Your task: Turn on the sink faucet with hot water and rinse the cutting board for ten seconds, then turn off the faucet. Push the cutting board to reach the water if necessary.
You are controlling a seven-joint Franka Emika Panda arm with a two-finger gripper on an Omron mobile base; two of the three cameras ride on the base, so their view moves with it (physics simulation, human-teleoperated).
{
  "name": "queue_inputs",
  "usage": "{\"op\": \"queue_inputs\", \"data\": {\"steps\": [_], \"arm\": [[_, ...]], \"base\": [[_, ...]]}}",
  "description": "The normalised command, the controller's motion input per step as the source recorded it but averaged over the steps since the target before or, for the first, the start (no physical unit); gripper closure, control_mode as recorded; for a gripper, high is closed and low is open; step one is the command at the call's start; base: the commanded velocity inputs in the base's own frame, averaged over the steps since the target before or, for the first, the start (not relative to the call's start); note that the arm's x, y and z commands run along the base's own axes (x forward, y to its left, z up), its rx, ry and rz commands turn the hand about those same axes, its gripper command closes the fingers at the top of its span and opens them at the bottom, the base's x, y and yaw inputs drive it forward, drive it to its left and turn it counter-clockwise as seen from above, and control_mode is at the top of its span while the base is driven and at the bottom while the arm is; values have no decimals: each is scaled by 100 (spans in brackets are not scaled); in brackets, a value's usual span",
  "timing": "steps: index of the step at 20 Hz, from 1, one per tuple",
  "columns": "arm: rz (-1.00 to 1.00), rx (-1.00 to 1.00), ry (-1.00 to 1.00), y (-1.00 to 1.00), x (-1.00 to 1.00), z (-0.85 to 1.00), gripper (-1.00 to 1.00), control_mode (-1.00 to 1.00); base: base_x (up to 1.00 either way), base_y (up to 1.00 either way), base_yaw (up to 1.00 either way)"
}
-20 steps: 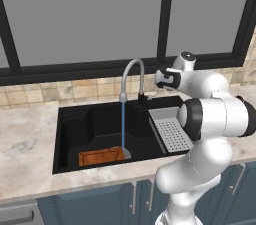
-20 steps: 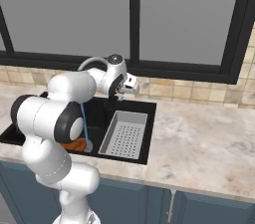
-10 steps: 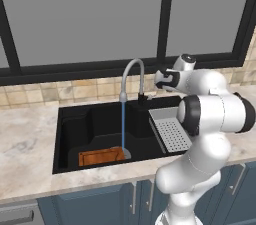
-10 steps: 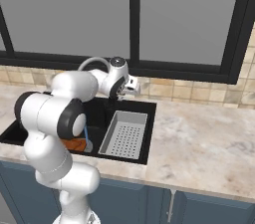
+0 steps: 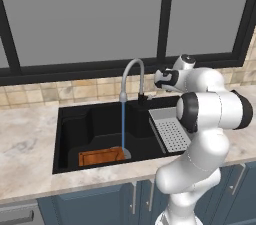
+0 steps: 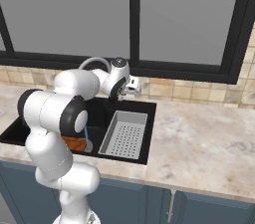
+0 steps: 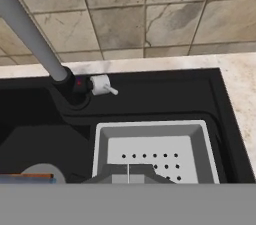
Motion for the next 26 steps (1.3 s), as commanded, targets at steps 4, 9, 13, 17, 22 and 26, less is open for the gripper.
{"op": "queue_inputs", "data": {"steps": [4, 9, 13, 17, 22, 26], "arm": [[0, 0, 0, 0, 0, 0, 100, -100], [0, 0, 0, 0, 0, 0, 100, -100], [0, 0, 0, 0, 0, 0, 100, -100], [0, 0, 0, 0, 0, 0, 100, -100], [0, 0, 0, 0, 0, 0, 100, -100], [0, 0, 0, 0, 0, 0, 100, -100]], "base": [[0, 0, 0], [0, 0, 0], [0, 0, 0], [0, 0, 0], [0, 0, 0], [0, 0, 0]]}}
